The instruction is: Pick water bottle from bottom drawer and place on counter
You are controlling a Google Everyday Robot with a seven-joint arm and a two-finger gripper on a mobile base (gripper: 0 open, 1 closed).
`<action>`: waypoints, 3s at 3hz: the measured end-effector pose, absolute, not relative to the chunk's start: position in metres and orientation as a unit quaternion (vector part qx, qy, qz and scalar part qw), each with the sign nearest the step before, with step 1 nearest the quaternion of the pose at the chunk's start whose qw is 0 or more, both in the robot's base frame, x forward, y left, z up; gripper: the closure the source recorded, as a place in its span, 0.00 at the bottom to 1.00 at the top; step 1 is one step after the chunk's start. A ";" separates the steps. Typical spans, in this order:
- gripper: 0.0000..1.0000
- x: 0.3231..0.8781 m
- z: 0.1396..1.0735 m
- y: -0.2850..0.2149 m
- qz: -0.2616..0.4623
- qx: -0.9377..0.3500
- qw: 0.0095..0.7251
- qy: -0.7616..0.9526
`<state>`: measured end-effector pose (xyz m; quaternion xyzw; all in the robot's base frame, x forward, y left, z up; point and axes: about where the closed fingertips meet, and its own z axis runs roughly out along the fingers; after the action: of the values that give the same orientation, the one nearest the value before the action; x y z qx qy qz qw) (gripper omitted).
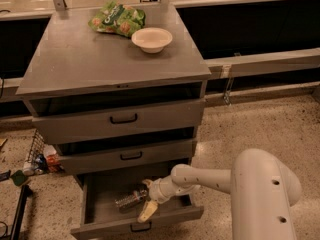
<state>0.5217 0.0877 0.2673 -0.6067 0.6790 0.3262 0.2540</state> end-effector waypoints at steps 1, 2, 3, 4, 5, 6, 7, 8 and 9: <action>0.00 0.542 0.260 0.094 0.314 -0.616 0.271 0.670; 0.00 0.565 0.246 0.099 0.304 -0.607 0.290 0.675; 0.00 0.579 0.228 0.109 0.293 -0.613 0.306 0.667; 0.00 0.589 0.206 0.118 0.281 -0.627 0.310 0.657; 0.00 0.601 0.182 0.130 0.276 -0.638 0.311 0.647; 0.00 0.607 0.169 0.136 0.276 -0.643 0.309 0.644; 0.01 0.609 0.149 0.143 0.279 -0.648 0.297 0.643; 0.23 0.610 0.139 0.147 0.287 -0.649 0.291 0.642; 0.46 0.609 0.133 0.149 0.294 -0.649 0.289 0.640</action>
Offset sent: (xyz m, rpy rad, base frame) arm 0.0768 0.0126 -0.0373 0.0277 -0.1224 -0.0866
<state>0.6085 0.1489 0.1335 -0.6486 0.6400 0.2936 0.2891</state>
